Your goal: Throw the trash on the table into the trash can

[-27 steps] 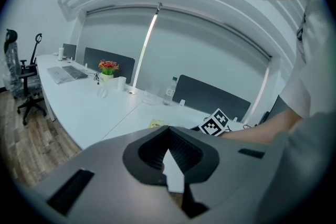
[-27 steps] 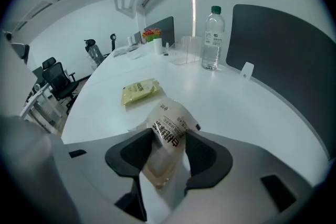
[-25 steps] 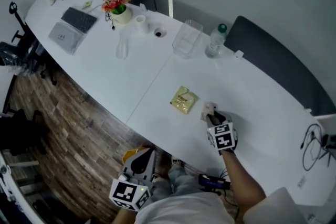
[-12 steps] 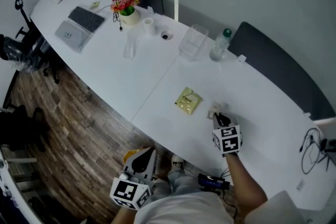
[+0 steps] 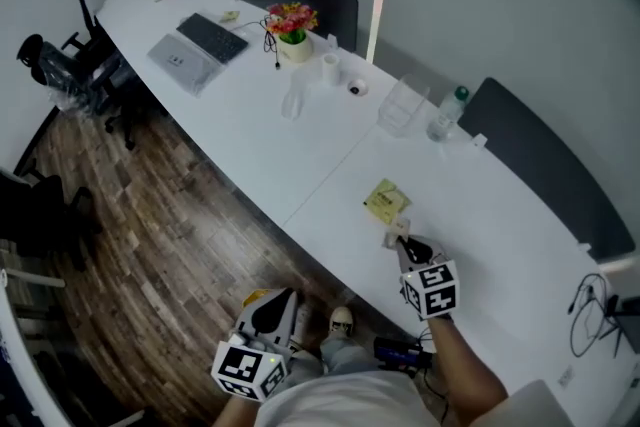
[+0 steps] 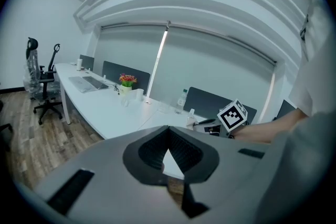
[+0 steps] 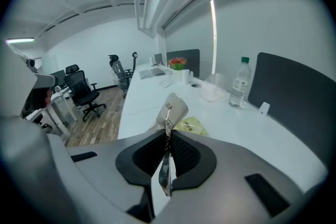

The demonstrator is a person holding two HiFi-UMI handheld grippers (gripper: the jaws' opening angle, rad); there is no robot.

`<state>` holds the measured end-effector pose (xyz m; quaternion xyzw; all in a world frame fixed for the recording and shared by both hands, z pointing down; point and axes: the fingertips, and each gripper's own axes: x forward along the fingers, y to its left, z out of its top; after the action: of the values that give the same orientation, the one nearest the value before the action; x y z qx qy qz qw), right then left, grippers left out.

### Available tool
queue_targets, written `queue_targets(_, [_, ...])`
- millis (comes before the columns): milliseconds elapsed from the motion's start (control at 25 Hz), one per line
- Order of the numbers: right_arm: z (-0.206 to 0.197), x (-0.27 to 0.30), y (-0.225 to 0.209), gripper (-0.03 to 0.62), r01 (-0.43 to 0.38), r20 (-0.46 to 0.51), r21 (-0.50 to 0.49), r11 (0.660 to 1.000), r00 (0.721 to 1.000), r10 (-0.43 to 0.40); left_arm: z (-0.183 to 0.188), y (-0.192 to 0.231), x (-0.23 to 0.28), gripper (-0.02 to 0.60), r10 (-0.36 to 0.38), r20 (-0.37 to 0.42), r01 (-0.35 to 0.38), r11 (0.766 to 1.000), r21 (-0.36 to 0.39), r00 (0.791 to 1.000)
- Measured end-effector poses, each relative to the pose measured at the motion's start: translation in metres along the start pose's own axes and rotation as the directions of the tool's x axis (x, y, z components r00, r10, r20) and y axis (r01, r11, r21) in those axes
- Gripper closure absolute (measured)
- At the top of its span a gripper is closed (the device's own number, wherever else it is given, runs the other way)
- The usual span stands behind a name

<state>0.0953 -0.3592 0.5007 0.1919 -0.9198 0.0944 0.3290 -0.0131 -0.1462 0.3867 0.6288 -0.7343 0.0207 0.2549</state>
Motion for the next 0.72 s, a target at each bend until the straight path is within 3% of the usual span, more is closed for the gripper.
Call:
queue_targets(200, [0.016,0.012,0.073,0.551,-0.127,0.002,-0.064,0.99,0.992,0.127,0.001,0.03,-0.049,0.58,0.107,0.044,-0.106,0.994,-0.017,0.993])
queue_targets(320, [0.02,0.018,0.136,0.551,-0.22,-0.011,-0.118,0.968,0.975,0.221,-0.004,0.055,-0.096,0.58,0.201,0.068,-0.199,0.979,-0.039,0.977])
queue_targets(480, [0.029,0.028,0.241,0.551,-0.372,-0.035,-0.243,0.896,0.926,0.375,-0.023,0.095,-0.177,0.58,0.361,0.126,-0.349,0.931,-0.108,0.924])
queue_targets(720, [0.034,0.015,0.369,0.551,-0.537,-0.083,-0.36,0.763,0.833,0.547,-0.059,0.128,-0.272,0.58,0.52,0.148,-0.488,0.848,-0.205,0.841])
